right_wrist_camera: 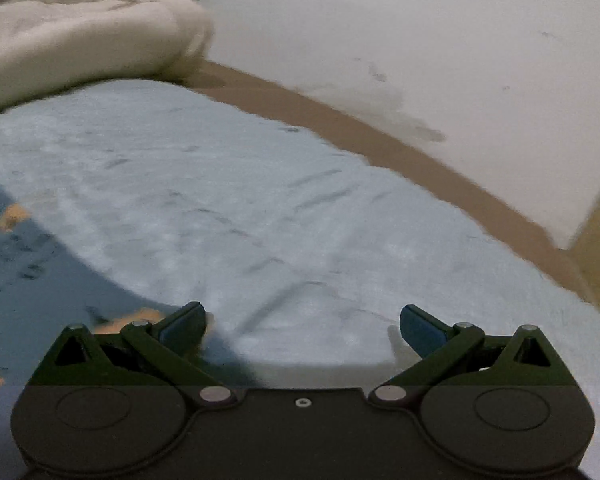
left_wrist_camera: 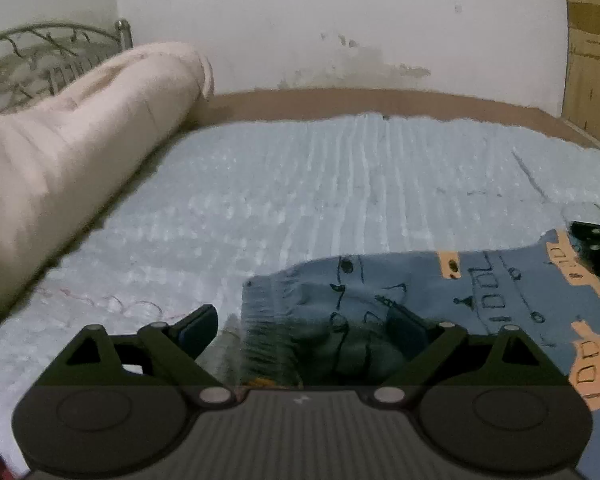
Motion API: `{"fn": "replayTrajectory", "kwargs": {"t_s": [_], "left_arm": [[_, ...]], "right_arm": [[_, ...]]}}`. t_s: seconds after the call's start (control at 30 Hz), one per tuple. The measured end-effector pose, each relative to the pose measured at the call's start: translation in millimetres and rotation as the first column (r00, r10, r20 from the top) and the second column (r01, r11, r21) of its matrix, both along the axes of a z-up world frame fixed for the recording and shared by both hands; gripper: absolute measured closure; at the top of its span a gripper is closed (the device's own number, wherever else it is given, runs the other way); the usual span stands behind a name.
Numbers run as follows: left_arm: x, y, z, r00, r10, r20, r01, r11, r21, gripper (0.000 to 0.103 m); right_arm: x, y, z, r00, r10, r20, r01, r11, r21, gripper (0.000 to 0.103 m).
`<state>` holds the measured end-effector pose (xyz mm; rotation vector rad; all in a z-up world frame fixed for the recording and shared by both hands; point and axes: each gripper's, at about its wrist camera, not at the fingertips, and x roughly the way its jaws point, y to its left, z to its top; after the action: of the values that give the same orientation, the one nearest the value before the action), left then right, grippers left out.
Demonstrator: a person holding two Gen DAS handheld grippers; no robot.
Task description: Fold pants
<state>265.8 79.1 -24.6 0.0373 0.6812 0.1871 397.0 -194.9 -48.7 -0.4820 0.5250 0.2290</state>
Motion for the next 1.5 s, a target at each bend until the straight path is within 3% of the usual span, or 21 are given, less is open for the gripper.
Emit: {"fn": "replayTrajectory", "kwargs": {"t_s": [0.07,0.27,0.37,0.5,0.67,0.87,1.07,1.2,1.37,1.5], "left_arm": [[-9.0,-7.2,5.5,1.000,-0.010,0.020,0.010,1.000,0.007,0.004],[-36.5,-46.4,19.4,0.986,-0.127,0.110,0.128,0.992,0.003,0.001],[-39.2,-59.0,13.7,0.985,-0.155,0.080,0.154,0.988,0.023,0.001],[-39.1,-63.5,2.7,0.993,-0.118,0.018,0.115,0.987,0.113,0.001],[-40.9,-57.3,-2.9,0.996,-0.086,-0.013,0.087,0.989,0.117,0.001],[-46.9,-69.4,3.7,0.998,-0.066,-0.016,0.067,0.990,0.124,0.001],[-45.7,-104.6,18.8,0.992,-0.126,0.017,0.124,0.990,0.069,0.001],[-36.9,-143.2,24.6,0.977,-0.207,0.046,0.207,0.978,-0.005,0.001],[-18.9,-203.1,23.3,0.937,-0.348,0.045,0.350,0.932,-0.088,0.001],[-9.8,-239.5,18.1,0.904,-0.425,0.041,0.427,0.896,-0.121,0.001]], "right_arm": [[-14.4,-12.1,9.3,0.999,-0.016,0.034,0.016,1.000,-0.009,0.001],[-101.5,-28.2,22.0,0.994,0.112,0.016,-0.112,0.992,0.063,0.001],[-135.5,-31.0,11.8,0.987,0.161,-0.006,-0.160,0.985,0.068,0.001],[-160.7,-65.3,2.0,0.995,0.087,0.043,-0.086,0.996,-0.009,0.001],[-159.6,-154.6,0.6,0.990,-0.129,0.055,0.131,0.991,-0.017,0.001],[-167.8,-270.2,0.9,0.949,-0.314,0.040,0.305,0.941,0.150,0.001],[-206.5,-332.2,12.7,0.876,-0.471,0.107,0.387,0.817,0.428,0.001],[-227.1,-337.5,20.3,0.888,-0.454,0.077,0.348,0.771,0.533,0.001],[-250.0,-319.7,28.3,0.950,-0.313,0.009,0.248,0.767,0.592,0.001],[-245.9,-306.7,25.0,0.953,-0.284,-0.108,0.289,0.736,0.612,0.001]]}}
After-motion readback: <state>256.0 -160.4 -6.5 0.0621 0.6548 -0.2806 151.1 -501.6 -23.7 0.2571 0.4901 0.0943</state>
